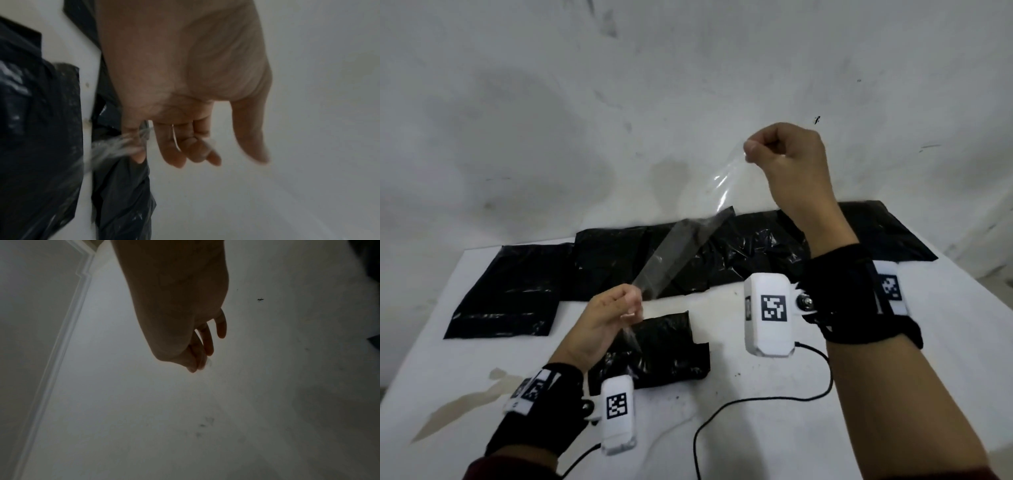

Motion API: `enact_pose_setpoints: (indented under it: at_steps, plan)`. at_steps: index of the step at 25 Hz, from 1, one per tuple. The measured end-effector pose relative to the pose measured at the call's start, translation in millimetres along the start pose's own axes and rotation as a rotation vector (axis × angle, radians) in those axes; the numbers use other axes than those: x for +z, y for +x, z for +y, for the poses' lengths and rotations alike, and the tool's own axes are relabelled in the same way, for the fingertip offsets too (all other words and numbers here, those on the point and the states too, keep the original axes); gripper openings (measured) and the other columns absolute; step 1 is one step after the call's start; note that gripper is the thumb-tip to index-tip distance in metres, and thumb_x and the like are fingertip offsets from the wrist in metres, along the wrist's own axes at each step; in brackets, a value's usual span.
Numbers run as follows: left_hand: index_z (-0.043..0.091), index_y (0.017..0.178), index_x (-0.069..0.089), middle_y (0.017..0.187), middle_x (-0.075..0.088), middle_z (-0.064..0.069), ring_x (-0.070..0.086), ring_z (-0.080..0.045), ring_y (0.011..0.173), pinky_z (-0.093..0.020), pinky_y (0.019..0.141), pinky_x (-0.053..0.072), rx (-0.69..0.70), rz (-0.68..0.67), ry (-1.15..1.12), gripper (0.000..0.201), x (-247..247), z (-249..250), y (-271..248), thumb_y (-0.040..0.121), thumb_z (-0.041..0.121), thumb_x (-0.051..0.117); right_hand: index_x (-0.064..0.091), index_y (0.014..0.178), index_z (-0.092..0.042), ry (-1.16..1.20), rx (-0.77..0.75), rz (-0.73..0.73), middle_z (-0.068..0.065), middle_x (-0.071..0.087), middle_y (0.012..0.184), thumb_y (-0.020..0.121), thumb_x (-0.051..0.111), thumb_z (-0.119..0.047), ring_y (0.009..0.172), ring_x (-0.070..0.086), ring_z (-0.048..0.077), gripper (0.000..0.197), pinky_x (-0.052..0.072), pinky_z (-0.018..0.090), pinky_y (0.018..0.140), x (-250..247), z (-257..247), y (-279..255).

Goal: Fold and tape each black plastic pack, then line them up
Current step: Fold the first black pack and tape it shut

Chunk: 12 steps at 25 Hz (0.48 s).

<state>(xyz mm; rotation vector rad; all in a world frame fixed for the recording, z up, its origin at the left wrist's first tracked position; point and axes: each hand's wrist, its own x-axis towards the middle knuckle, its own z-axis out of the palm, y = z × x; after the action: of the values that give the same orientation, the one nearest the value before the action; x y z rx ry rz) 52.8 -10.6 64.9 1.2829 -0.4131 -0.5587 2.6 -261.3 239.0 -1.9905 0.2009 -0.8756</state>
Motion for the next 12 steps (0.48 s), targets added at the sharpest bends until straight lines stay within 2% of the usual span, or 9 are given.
enact_pose_setpoints:
  at_steps: [4, 7, 9, 10, 12]
  plan:
    - [0.015, 0.068, 0.068, 0.064, 0.057, -0.005, 0.059, -0.014, 0.062, -0.025, 0.064, 0.054, -0.141, 0.067, -0.027, 0.050, -30, 2, -26, 0.034, 0.042, 0.093, 0.061, 0.073, -0.018, 0.053, 0.197, 0.005, -0.007, 0.060, 0.068, 0.089, 0.061, -0.013, 0.066, 0.055, 0.004, 0.017, 0.045, 0.015, 0.068, 6, 33, -30]
    - [0.011, 0.068, 0.065, 0.057, 0.052, -0.003, 0.051, -0.011, 0.050, -0.021, 0.053, 0.049, -0.265, 0.148, 0.007, 0.058, -48, 1, -50, 0.026, 0.040, 0.093, 0.060, 0.068, -0.016, 0.160, 0.390, 0.013, -0.002, 0.057, 0.062, 0.090, 0.057, -0.009, 0.060, 0.052, 0.007, 0.023, 0.045, 0.021, 0.061, 19, 61, -62]
    - [0.014, 0.063, 0.062, 0.055, 0.047, -0.001, 0.045, -0.009, 0.048, -0.023, 0.056, 0.044, -0.332, 0.166, 0.029, 0.044, -55, -1, -64, 0.033, 0.030, 0.091, 0.059, 0.071, -0.012, 0.265, 0.552, 0.013, 0.002, 0.055, 0.063, 0.093, 0.053, -0.007, 0.062, 0.055, 0.012, 0.023, 0.049, 0.026, 0.061, 27, 77, -87]
    - [0.016, 0.060, 0.061, 0.057, 0.046, 0.000, 0.045, -0.010, 0.050, -0.025, 0.060, 0.042, -0.356, 0.181, 0.026, 0.030, -59, -3, -71, 0.044, 0.021, 0.086, 0.058, 0.073, -0.011, 0.302, 0.631, 0.003, 0.003, 0.055, 0.065, 0.094, 0.051, -0.008, 0.064, 0.056, 0.014, 0.023, 0.051, 0.029, 0.062, 34, 85, -100]
    - [0.017, 0.058, 0.059, 0.060, 0.048, -0.001, 0.048, -0.012, 0.057, -0.030, 0.068, 0.039, -0.385, 0.224, 0.033, 0.016, -66, -9, -80, 0.059, 0.010, 0.073, 0.056, 0.075, -0.008, 0.357, 0.769, -0.020, 0.006, 0.055, 0.067, 0.096, 0.048, -0.009, 0.068, 0.058, 0.018, 0.023, 0.053, 0.032, 0.061, 44, 99, -124]
